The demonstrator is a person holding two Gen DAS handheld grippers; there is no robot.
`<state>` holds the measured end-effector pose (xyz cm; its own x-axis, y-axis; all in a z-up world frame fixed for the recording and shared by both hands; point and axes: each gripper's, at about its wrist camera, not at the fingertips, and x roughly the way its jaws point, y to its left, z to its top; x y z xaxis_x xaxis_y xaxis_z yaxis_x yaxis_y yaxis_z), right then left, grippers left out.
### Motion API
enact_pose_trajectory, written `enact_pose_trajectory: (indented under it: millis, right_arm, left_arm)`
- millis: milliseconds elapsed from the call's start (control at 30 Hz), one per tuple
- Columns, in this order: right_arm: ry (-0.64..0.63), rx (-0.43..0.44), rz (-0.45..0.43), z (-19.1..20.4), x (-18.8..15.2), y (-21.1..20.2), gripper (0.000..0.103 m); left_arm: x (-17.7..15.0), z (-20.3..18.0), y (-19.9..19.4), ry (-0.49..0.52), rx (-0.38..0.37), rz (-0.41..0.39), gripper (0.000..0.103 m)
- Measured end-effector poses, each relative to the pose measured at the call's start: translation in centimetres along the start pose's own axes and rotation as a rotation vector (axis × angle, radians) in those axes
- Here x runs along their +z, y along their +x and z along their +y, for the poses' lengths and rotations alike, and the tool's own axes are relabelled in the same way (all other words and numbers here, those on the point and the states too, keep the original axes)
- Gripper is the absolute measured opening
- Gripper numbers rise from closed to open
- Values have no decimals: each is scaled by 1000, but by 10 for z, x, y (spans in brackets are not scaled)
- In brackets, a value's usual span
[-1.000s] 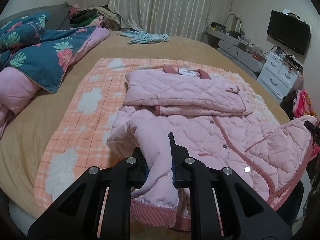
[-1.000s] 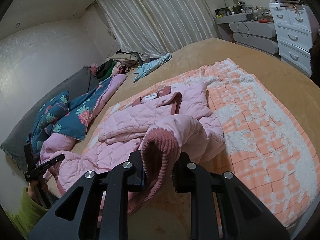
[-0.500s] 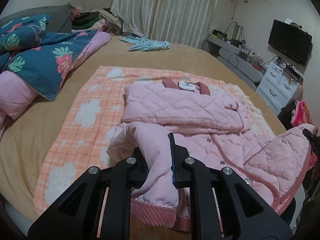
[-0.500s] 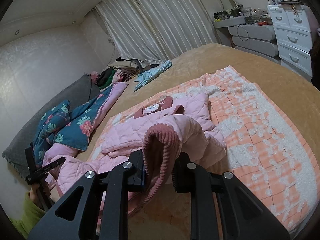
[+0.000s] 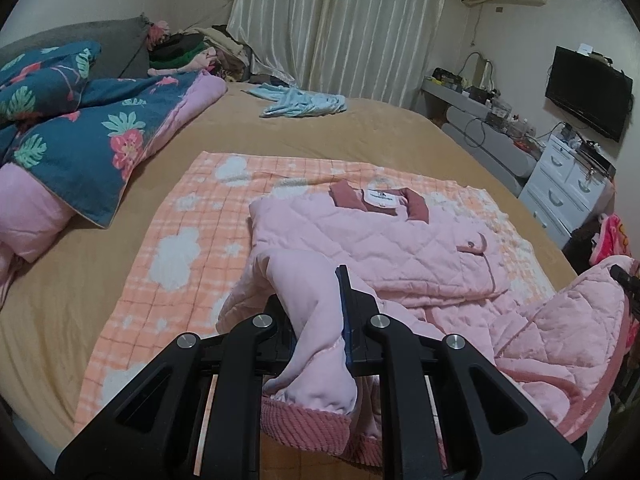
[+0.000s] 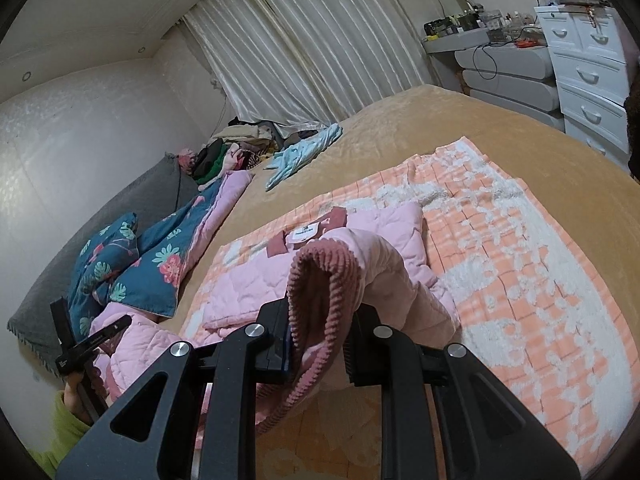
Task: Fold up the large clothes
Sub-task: 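Lift the hem with both tools and carry it toward the collar, then lower the hem over the folded sleeves and open both tools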
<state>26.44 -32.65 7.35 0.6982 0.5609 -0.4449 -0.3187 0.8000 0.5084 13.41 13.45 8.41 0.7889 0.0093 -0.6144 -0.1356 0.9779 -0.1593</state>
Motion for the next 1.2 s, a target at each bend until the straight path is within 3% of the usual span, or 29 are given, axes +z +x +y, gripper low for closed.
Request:
enact_pose_trajectory:
  millis: [733, 1200]
  right_arm:
    - [40, -27, -30, 0, 70, 38, 18]
    - [80, -71, -8, -31, 90, 105, 18]
  left_arm:
    - [59, 8, 33, -19, 49, -31, 8]
    - [77, 17, 91, -30, 111, -16, 8]
